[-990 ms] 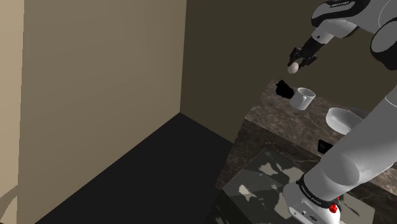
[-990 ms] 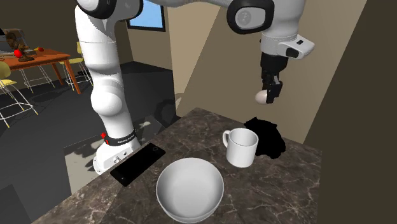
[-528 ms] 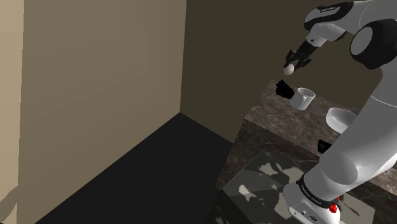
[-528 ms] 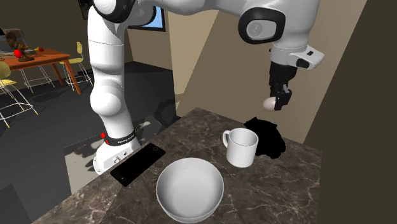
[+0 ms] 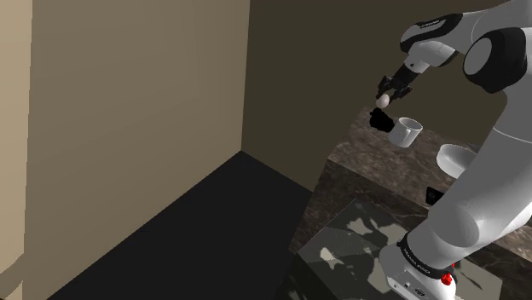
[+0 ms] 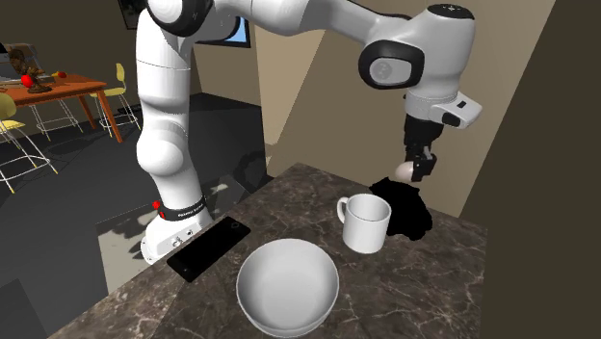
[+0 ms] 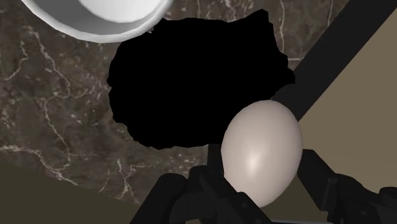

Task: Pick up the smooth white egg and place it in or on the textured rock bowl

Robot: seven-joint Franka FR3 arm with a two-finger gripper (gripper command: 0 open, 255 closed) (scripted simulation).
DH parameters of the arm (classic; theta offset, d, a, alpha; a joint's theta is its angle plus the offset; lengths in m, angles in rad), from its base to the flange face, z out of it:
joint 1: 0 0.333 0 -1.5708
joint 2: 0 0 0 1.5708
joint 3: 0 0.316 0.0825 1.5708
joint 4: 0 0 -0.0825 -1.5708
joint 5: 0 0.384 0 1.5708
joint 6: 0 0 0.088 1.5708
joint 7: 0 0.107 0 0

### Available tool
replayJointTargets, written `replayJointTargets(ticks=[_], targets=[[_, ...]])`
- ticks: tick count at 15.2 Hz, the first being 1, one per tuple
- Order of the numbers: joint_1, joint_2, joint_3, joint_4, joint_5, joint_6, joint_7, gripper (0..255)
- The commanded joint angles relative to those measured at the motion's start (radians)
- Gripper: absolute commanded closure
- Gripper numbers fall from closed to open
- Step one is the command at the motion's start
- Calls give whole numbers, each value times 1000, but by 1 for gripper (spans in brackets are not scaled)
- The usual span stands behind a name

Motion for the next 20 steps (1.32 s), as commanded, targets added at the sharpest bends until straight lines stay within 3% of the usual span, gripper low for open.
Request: replayJointTargets(ticks=[1,9,10,15,20], targets=[[0,7,3,-19,9,24,-10,255],[0,8,3,-21,10,27,-11,255],[0,8,3,-21,10,27,-11,0],[0,8,3,-21,10,27,-11,0],[-4,-41,-16,42,-35,-75,18,0]])
